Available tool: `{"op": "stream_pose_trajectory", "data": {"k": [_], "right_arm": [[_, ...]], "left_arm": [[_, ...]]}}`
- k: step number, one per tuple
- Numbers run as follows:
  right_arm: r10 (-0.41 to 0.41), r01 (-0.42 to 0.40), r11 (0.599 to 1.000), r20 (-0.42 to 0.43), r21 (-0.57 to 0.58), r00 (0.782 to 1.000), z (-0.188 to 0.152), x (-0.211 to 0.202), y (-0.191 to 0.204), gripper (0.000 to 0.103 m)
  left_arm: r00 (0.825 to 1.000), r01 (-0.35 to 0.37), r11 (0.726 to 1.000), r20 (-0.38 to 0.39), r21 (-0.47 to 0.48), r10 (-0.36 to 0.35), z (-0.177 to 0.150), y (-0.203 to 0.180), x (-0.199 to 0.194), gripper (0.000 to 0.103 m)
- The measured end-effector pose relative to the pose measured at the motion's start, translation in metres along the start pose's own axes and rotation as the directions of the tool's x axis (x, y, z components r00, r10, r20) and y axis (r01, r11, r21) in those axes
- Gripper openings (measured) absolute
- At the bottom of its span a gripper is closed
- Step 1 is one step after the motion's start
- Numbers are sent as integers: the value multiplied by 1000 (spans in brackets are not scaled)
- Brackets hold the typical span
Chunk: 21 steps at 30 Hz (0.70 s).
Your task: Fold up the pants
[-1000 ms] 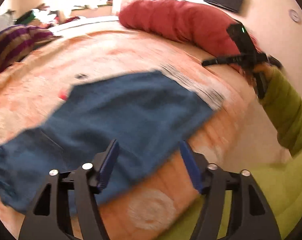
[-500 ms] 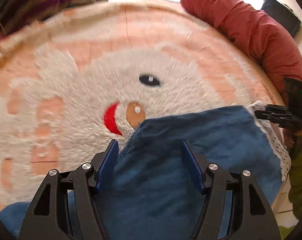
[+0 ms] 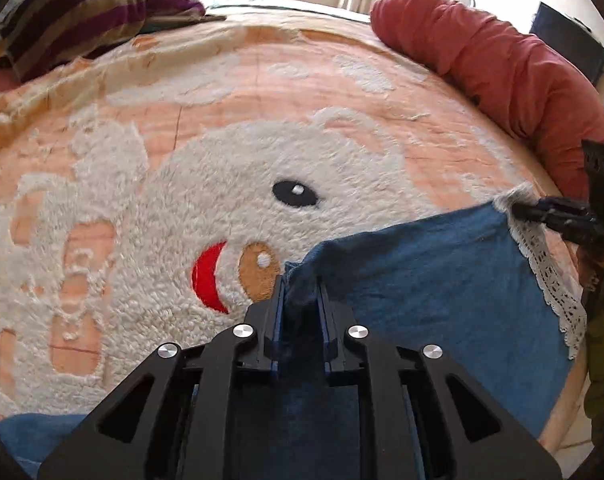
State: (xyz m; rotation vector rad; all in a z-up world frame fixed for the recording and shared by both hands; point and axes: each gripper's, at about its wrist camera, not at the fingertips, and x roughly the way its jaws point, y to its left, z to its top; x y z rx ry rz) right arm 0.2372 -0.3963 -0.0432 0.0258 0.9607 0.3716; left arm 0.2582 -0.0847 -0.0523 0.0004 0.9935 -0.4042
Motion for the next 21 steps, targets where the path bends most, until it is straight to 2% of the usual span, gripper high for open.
{"op": "stream_pose_trajectory", "data": {"k": [2, 4, 5, 7, 9, 10, 11, 12, 14, 16, 18, 21], "right_arm": [[-6, 6, 1000, 2, 13, 1000, -5, 4, -2, 18], [-24, 22, 998, 24, 52, 999, -6, -5, -6, 27], [-53, 50, 996, 38, 76, 998, -7, -13, -7, 35], [-43, 34, 991, 69, 130, 997, -13, -37, -5, 36], [4, -21, 988, 111, 152, 994, -29, -71, 9, 39], [8, -26, 988, 115, 152, 993, -35, -78, 14, 43], [12, -29, 988, 107, 153, 994, -44, -86, 23, 49], [13, -28, 987, 94, 157, 995, -51, -89, 31, 49], [23, -35, 982, 64, 186, 998, -67, -89, 40, 50], [56, -63, 968, 37, 243, 998, -79, -85, 41, 51], [68, -72, 954, 24, 290, 997, -84, -80, 43, 53], [55, -47, 961, -22, 272, 998, -85, -67, 51, 64]], "left_arm": [[1000, 8, 1000, 15, -8, -8, -3, 3, -1, 17], [1000, 13, 1000, 18, 2, -14, -3, 4, -5, 21], [1000, 8, 1000, 19, 12, -8, -3, 3, -6, 23], [999, -17, 999, 31, 43, 16, -6, 3, -18, 27], [997, -41, 997, 72, 71, 36, -13, 4, -45, 27], [995, -53, 994, 92, 92, 44, -18, 4, -59, 35], [990, -87, 989, 125, 120, 72, -26, 6, -81, 40], [985, -104, 986, 149, 130, 84, -33, 8, -95, 47], [977, -129, 983, 188, 132, 103, -53, 19, -130, 49], [974, -161, 981, 176, 105, 141, -69, 34, -148, 51], [976, -184, 979, 130, 85, 173, -86, 48, -154, 51], [974, -220, 974, 62, 46, 217, -110, 65, -149, 51]]}}
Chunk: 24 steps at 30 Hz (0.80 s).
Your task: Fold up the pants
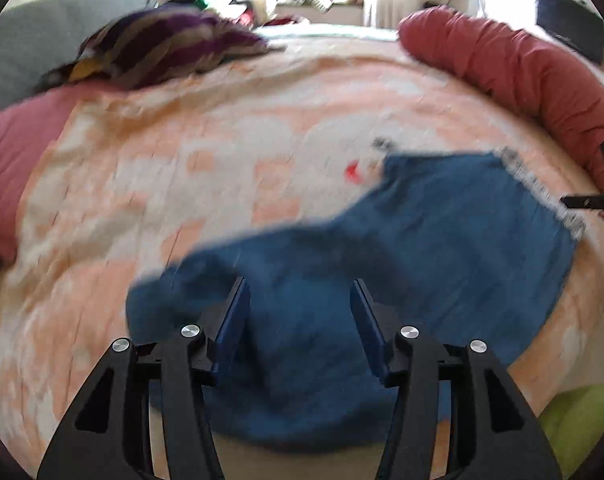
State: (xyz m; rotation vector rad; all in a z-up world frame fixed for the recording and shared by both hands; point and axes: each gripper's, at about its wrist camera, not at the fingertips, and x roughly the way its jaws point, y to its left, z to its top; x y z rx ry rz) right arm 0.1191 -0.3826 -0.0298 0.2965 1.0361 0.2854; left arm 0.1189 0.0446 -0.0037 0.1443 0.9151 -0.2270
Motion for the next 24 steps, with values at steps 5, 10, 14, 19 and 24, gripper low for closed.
{"op": "stream_pose_trajectory", "data": {"k": [5, 10, 14, 19, 24], "right_arm": [[-21, 21, 1000, -18, -5, 1000, -5, 11, 0, 67], [14, -15, 999, -20, -51, 1000, -10, 8, 5, 29], [-4, 5, 993, 11, -120, 1000, -18, -4, 10, 15], [-38, 39, 991, 11, -130, 999, -26, 0, 4, 18], [-49, 53, 994, 38, -92, 998, -31, -6, 0, 45]], "left_arm": [[1000, -5, 998, -8, -62, 5, -17, 12, 10, 51], [1000, -18, 997, -7, -75, 17, -17, 12, 11, 51], [999, -37, 996, -13, -84, 36, -20, 11, 9, 51], [998, -53, 994, -17, -92, 52, -22, 10, 12, 52], [999, -53, 993, -12, -107, 52, -22, 12, 13, 52]]}}
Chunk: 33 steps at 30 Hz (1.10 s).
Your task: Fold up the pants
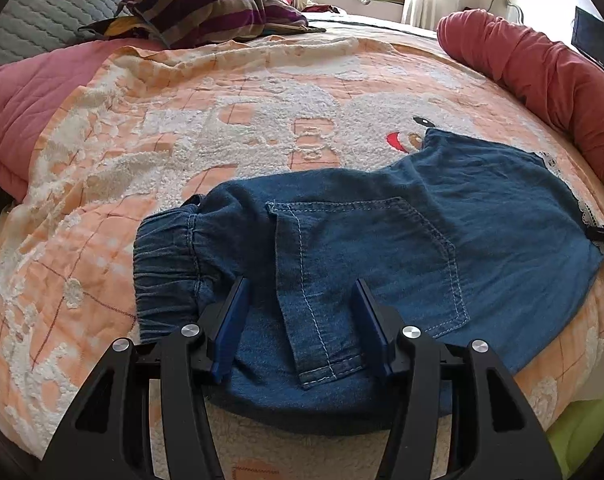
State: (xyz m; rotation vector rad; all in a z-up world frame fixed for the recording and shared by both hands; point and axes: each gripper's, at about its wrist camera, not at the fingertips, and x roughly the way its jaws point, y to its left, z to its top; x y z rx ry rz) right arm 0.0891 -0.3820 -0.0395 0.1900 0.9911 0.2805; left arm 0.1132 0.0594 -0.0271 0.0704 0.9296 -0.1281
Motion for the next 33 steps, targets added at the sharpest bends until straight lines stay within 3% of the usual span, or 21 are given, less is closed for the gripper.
{"op": "stream_pose_trajectory", "data": {"k": [2, 4, 8, 11, 14, 16, 18, 22, 25, 27, 29, 31, 32, 33], "right_arm": [[-48, 49, 999, 45, -18, 998, 1, -17, 3, 56], [-55, 60, 997, 107, -50, 993, 1, -36, 9, 59], [-55, 81, 987, 178, -139, 983, 3, -57, 31, 64], [-15, 43, 983, 157, -177, 987, 0, -47, 47, 64], [60, -36, 968, 93, -247, 994, -8, -28, 66, 64], [57, -47, 961, 28, -271, 998, -15, -9, 73, 64], [44, -53, 971, -42, -234, 998, -23, 11, 66, 64], [82, -87, 971, -32, -224, 996, -27, 5, 63, 64], [132, -122, 975, 38, -186, 991, -19, -24, 55, 64], [103, -83, 986, 135, -147, 986, -13, -49, 40, 64], [60, -44, 995, 174, -92, 983, -8, -60, 20, 64], [40, -36, 999, 163, -26, 986, -4, -58, 0, 57], [53, -54, 999, 153, -1, 987, -5, -53, -10, 46], [63, -66, 998, 143, 18, 988, -7, -48, -17, 41]], "left_arm": [[1000, -13, 1000, 13, -12, 13, 0, -2, -8, 51], [999, -19, 1000, 38, -5, 19, 1, -10, -20, 63], [997, 1, 998, 76, 70, -6, 4, -44, -39, 66], [998, 44, 992, 46, 120, -50, 2, -67, -32, 71], [999, 6, 990, -34, 142, -2, -10, -75, -7, 72], [998, -13, 989, -57, 145, 21, -19, -71, 3, 74], [999, 18, 994, -50, 105, -13, -23, -61, 1, 74], [997, 65, 996, -37, 53, -64, -26, -45, -5, 74], [998, 65, 997, -23, 41, -64, -25, -45, -9, 73], [998, 63, 997, 1, 50, -63, -23, -51, -21, 75], [993, 108, 993, 38, 55, -110, -18, -58, -35, 76], [991, 116, 991, 52, 64, -120, -13, -63, -39, 76], [992, 109, 991, 56, 75, -113, -11, -66, -40, 76], [993, 101, 992, 55, 78, -106, -11, -67, -38, 76]]}}
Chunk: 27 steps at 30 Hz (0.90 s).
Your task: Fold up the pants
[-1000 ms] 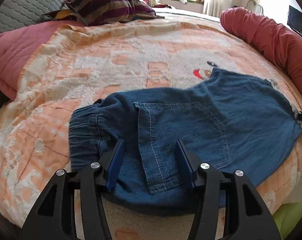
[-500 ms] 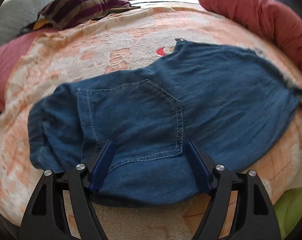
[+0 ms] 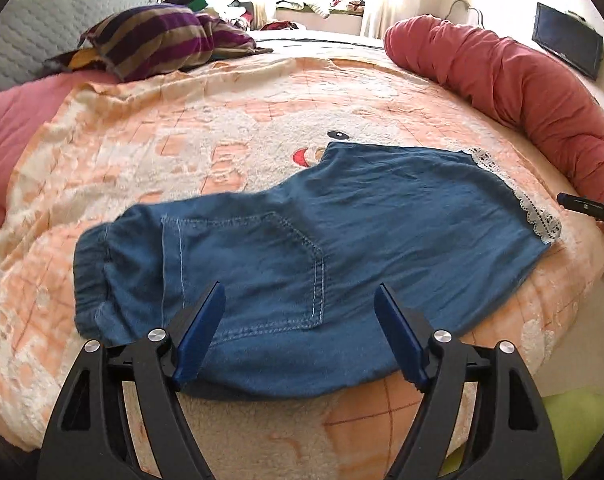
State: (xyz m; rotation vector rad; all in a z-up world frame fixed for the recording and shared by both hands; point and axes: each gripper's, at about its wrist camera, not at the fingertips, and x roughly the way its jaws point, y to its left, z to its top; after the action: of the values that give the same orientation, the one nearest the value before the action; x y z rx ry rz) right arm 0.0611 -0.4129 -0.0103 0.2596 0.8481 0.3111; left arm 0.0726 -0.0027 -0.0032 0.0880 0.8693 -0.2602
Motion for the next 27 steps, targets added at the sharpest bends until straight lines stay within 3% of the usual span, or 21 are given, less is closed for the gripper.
{"op": "stream_pose_trajectory", "data": {"k": [3, 8, 9, 12, 15, 18, 22, 27], "right_arm": [[35, -33, 997, -33, 72, 999, -6, 18, -16, 31], [92, -86, 993, -72, 85, 993, -15, 43, -8, 31], [87, -81, 994, -71, 78, 994, -15, 46, -5, 37], [55, -51, 997, -74, 57, 996, -14, 51, 2, 43], [2, -2, 1000, -75, 8, 997, -15, 55, 12, 43], [-37, 32, 997, -78, -68, 996, -15, 50, 24, 20], [-161, 156, 979, -28, -135, 987, -12, 27, 25, 15], [-166, 159, 981, -63, -110, 984, -20, 35, 12, 16]], "left_arm": [[999, -13, 1000, -45, -27, 12, -5, 4, 14, 76], [996, -34, 999, -84, -21, 32, -14, 6, 29, 79], [996, -38, 999, -87, -10, 37, -14, 4, 31, 81], [994, -54, 998, -97, 9, 55, -14, 1, 36, 85], [993, -64, 998, -96, 20, 66, -15, -1, 38, 87], [994, -55, 998, -94, 10, 55, -16, 1, 38, 87], [994, -55, 998, -91, 10, 56, -16, 2, 37, 87], [994, -56, 998, -94, 6, 57, -16, 2, 40, 87]]}}
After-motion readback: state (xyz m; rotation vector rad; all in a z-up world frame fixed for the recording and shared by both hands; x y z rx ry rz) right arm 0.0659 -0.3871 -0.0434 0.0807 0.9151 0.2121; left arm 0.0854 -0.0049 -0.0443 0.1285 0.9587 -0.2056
